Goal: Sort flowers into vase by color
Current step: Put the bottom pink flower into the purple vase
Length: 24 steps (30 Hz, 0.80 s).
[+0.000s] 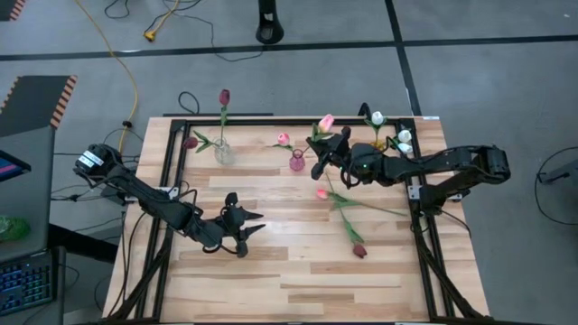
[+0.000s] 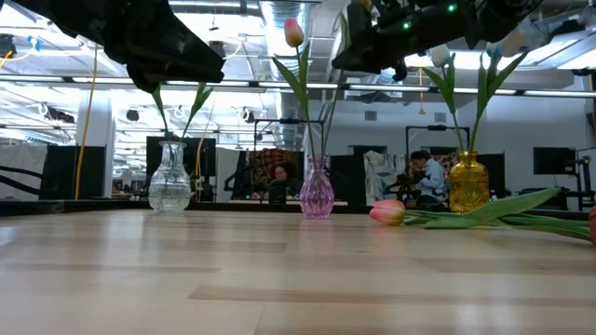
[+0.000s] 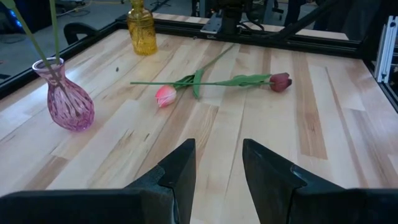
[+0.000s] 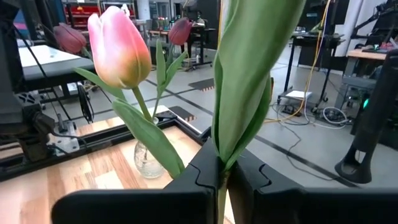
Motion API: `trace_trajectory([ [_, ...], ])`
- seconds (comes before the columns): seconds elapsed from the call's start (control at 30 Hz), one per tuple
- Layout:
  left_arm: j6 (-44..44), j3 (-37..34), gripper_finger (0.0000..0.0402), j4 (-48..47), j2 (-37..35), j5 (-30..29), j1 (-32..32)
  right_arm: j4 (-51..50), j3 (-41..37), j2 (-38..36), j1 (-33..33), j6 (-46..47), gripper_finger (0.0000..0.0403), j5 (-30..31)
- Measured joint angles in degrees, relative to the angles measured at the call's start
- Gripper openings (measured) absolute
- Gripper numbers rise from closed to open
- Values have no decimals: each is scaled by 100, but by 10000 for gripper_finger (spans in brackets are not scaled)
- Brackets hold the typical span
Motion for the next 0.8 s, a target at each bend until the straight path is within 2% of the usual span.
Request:
trace_trajectory([
  [0.17, 0, 0, 119, 0, 0, 0, 0, 0, 0, 0, -4, 138, 49, 0],
  [0.27, 0, 0, 119, 0, 0, 0, 0, -24, 0, 0, -4, 140, 65, 0],
  [0.8, -55, 0, 119, 0, 0, 0, 0, -998, 0, -11, 6, 597, 222, -2],
])
